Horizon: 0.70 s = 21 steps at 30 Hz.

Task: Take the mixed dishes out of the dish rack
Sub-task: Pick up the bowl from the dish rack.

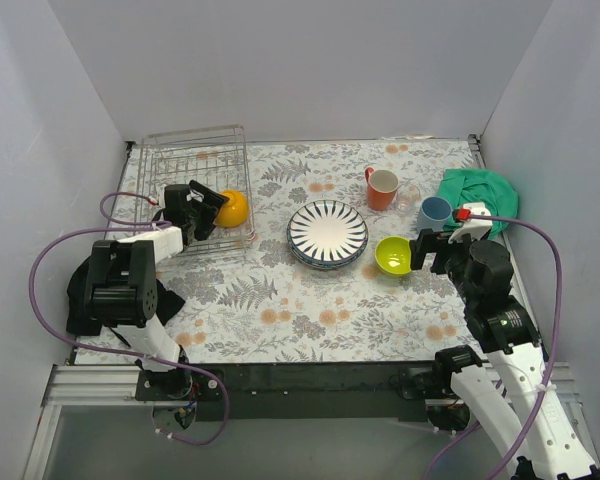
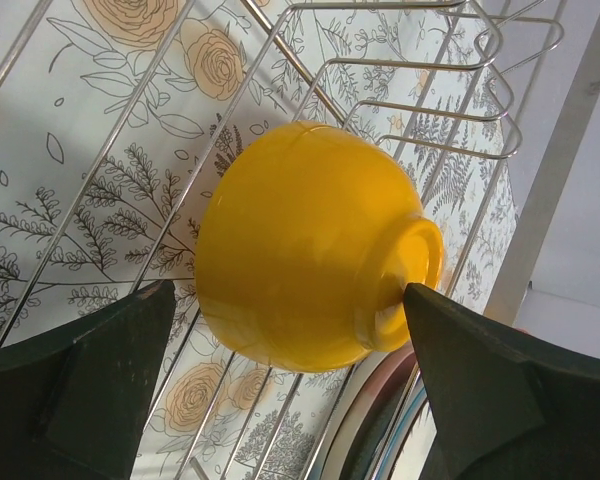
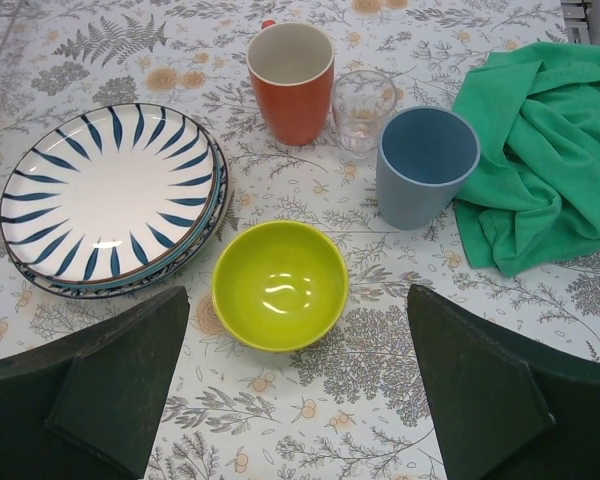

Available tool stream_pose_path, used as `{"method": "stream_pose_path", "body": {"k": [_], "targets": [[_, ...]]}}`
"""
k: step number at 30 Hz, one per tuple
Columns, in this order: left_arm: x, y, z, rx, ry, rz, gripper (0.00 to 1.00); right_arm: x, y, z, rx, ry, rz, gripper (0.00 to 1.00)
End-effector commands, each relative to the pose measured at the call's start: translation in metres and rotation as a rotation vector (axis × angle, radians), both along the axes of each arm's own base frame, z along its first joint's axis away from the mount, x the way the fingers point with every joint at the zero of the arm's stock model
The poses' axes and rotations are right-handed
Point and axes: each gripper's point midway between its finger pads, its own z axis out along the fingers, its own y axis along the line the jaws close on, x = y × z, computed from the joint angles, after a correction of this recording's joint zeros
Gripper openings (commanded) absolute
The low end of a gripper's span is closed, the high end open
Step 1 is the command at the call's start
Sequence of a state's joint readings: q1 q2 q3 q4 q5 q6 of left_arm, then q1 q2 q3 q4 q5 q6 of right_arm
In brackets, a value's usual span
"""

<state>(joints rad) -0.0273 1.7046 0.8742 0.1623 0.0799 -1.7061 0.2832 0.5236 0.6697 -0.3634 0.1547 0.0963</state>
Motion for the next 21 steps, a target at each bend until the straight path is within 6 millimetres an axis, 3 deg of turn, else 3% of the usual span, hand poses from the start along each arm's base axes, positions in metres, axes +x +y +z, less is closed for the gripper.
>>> {"method": "stream_pose_path", "body": {"k": [1,14,21], "targets": [[-0.002,0.004,-0.009,0.009,0.007,0.002,0.98,0.004,-0.001,0.006,-0.01,-0.044,-0.005,0.98],[-0.002,0.003,-0.016,-0.026,-0.035,0.019,0.97,0.005,-0.001,0.005,-0.019,-0.05,-0.004,0.98],[0.0,0.005,0.0,-0.009,-0.087,0.021,0.84,0.005,-0.001,0.005,-0.024,-0.05,-0.003,0.98]]}}
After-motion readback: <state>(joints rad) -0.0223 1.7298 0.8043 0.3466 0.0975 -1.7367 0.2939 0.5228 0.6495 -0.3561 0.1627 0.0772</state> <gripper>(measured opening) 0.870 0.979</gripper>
